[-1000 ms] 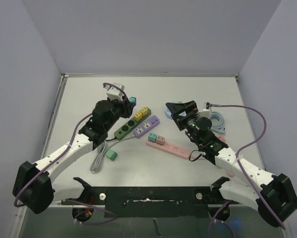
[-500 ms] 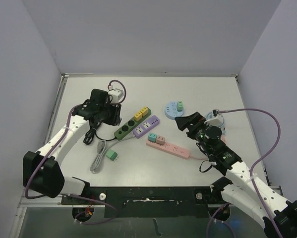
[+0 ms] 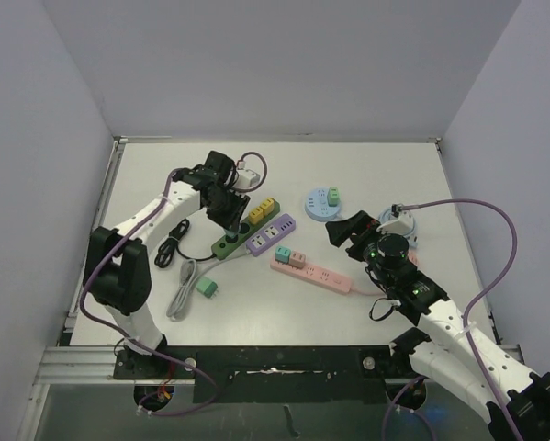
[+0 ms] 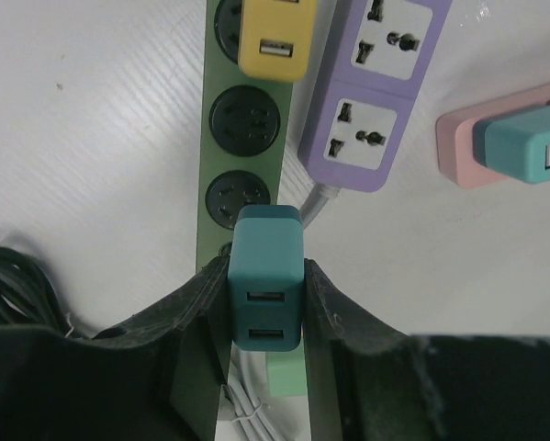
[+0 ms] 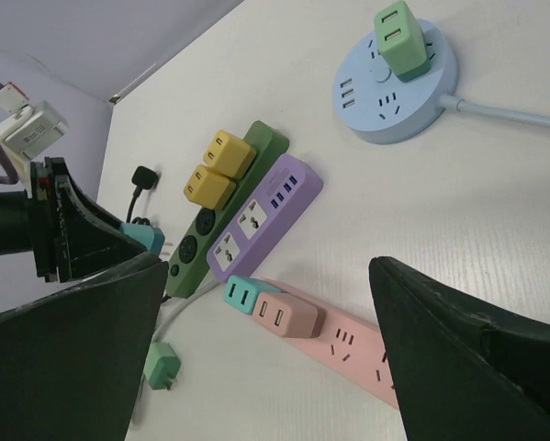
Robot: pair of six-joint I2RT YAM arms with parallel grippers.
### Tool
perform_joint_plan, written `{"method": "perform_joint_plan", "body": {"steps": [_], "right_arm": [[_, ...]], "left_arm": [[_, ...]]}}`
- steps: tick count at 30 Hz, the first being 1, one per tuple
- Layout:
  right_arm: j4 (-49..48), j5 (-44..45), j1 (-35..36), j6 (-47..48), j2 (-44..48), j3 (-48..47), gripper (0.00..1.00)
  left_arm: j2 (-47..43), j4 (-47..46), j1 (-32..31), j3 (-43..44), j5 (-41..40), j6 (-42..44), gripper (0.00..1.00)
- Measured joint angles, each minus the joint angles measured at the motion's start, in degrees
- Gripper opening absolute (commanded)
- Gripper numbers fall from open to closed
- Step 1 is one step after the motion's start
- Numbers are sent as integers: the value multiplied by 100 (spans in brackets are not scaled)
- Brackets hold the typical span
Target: Insert the plug
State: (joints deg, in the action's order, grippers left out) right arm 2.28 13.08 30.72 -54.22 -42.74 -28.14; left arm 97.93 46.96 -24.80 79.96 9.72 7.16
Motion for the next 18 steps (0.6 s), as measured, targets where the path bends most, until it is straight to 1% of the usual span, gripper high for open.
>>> {"method": "perform_joint_plan", "body": {"steps": [7, 13, 18], "right_arm": [[125, 111, -4, 164, 0, 0, 97], [160, 175, -7, 225, 0, 0, 97], [177, 177, -7, 247, 9, 0, 97]], "left_arm": [[887, 289, -105, 756, -87, 105, 0], [1211, 382, -173, 1200, -90, 107, 0], [1421, 426, -275, 1392, -85, 116, 0]]}}
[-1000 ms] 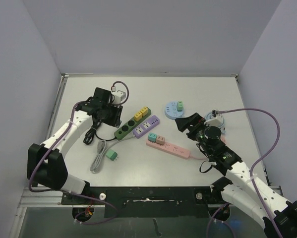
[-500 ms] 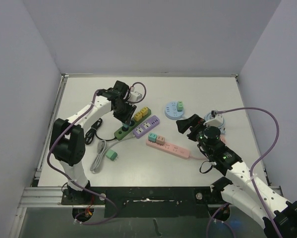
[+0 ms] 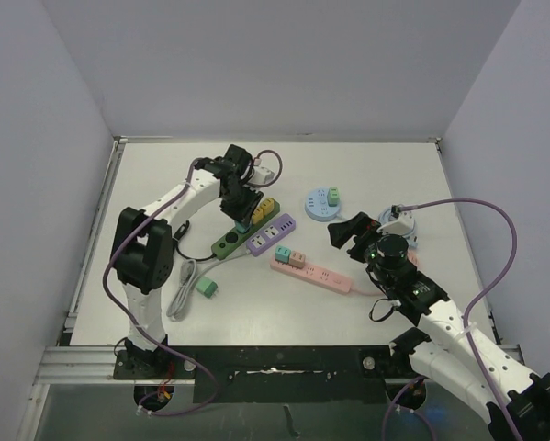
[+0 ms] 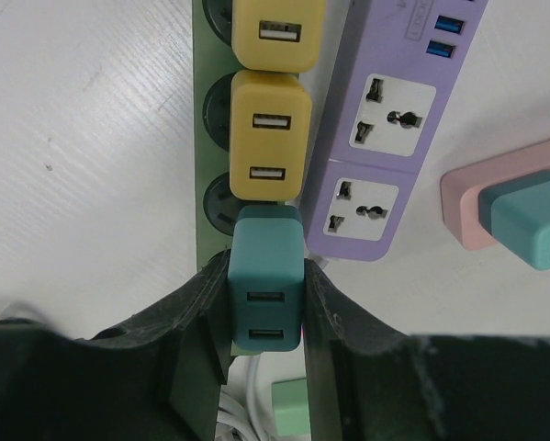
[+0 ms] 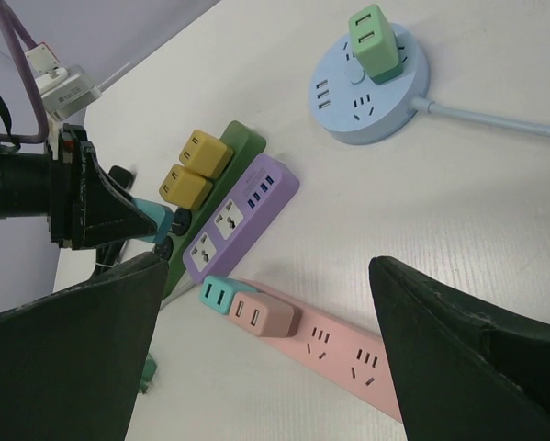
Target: Insert the plug
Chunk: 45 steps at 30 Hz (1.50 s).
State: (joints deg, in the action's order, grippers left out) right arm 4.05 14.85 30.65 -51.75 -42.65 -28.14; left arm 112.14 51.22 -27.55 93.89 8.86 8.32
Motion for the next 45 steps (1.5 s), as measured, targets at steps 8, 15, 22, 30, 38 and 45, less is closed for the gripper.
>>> {"method": "perform_joint_plan", "body": {"steps": [8, 15, 22, 30, 38, 45], "right_arm": [[81, 26, -26, 15, 131, 33, 97], [83, 61, -26, 15, 157, 63, 97], [105, 61, -26, 11, 157, 101, 97], [118, 61, -26, 4, 157, 120, 97], [122, 61, -26, -11, 155, 164, 97], [122, 61, -26, -13, 153, 181, 97]], "left_arm": [[208, 63, -15, 81, -15, 48, 0], [212, 72, -17, 81, -81, 122, 0], [212, 42, -17, 81, -50, 160, 0], [188, -166, -17, 15, 7, 227, 0], [188, -219, -24, -61, -98, 289, 0], [177, -299, -57, -109, -188, 289, 0]]}}
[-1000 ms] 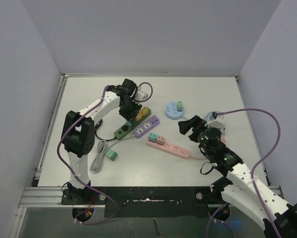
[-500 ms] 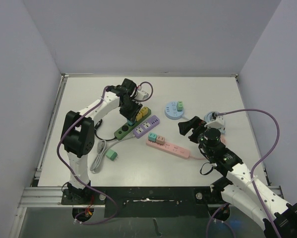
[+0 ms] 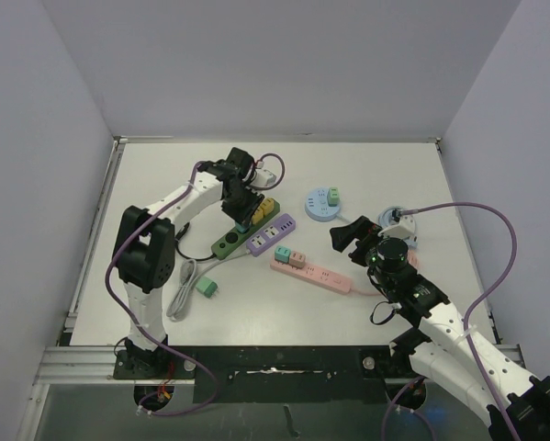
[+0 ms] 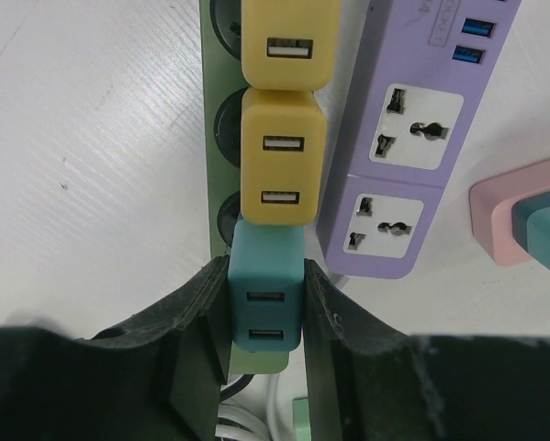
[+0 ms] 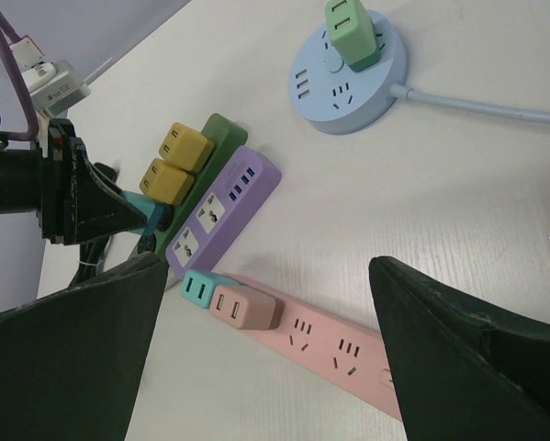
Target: Insert the plug
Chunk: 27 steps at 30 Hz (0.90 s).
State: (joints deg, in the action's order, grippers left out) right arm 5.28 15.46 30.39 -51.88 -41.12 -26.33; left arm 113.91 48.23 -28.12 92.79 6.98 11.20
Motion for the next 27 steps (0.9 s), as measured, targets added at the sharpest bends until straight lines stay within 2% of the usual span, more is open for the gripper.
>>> {"method": "perform_joint_plan", "body": {"steps": [15, 27], "right_arm": [[0, 0, 0, -17, 0, 0, 97], [0, 2, 0, -20, 0, 4, 97]], "left_arm": [[-271, -498, -151, -511, -326, 68, 0], [-199, -540, -151, -520, -125, 702, 0]]}}
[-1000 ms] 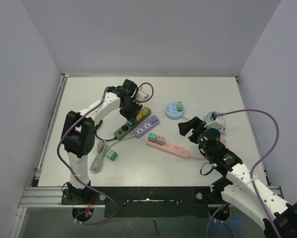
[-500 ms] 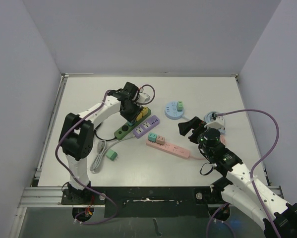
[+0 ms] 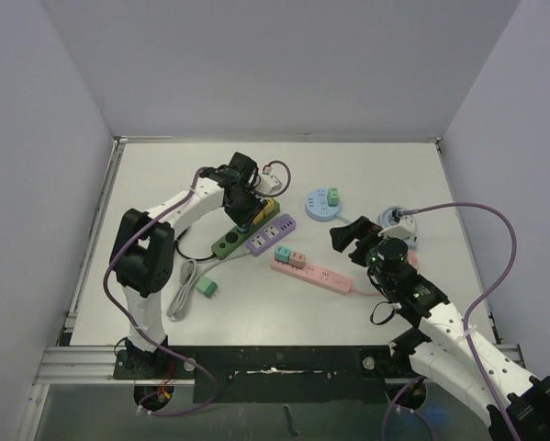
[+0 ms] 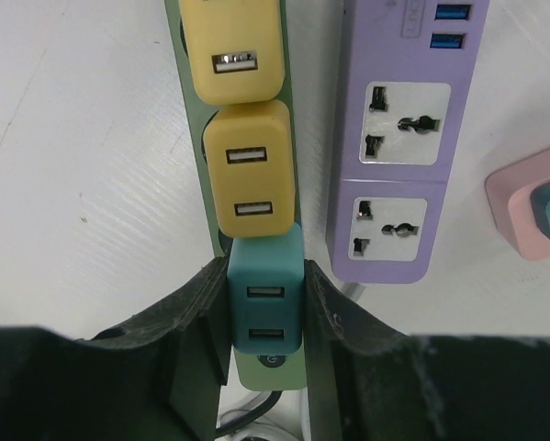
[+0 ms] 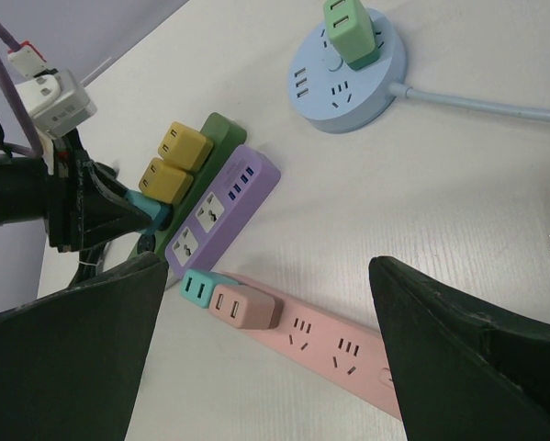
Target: Insert the plug
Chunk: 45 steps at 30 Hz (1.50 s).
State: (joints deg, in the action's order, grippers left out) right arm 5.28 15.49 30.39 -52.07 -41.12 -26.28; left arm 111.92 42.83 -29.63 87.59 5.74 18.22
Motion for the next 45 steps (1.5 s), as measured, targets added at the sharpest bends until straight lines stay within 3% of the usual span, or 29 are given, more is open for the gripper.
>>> {"method": "perform_joint_plan", "body": {"steps": [16, 31, 38, 45], "right_arm": [[0, 2, 0, -42, 0, 7, 97], [0, 44, 0, -44, 48, 13, 97], [33, 61, -4, -42, 190, 79, 98], [44, 66, -4, -44, 280, 81, 98]], "left_arm": [[348, 243, 85, 339, 79, -280, 0], [-74, -1014, 31, -815, -68, -909, 0], [-155, -848, -20, -601, -295, -1058, 31], [-52, -334, 151, -210, -164, -1314, 46]]}}
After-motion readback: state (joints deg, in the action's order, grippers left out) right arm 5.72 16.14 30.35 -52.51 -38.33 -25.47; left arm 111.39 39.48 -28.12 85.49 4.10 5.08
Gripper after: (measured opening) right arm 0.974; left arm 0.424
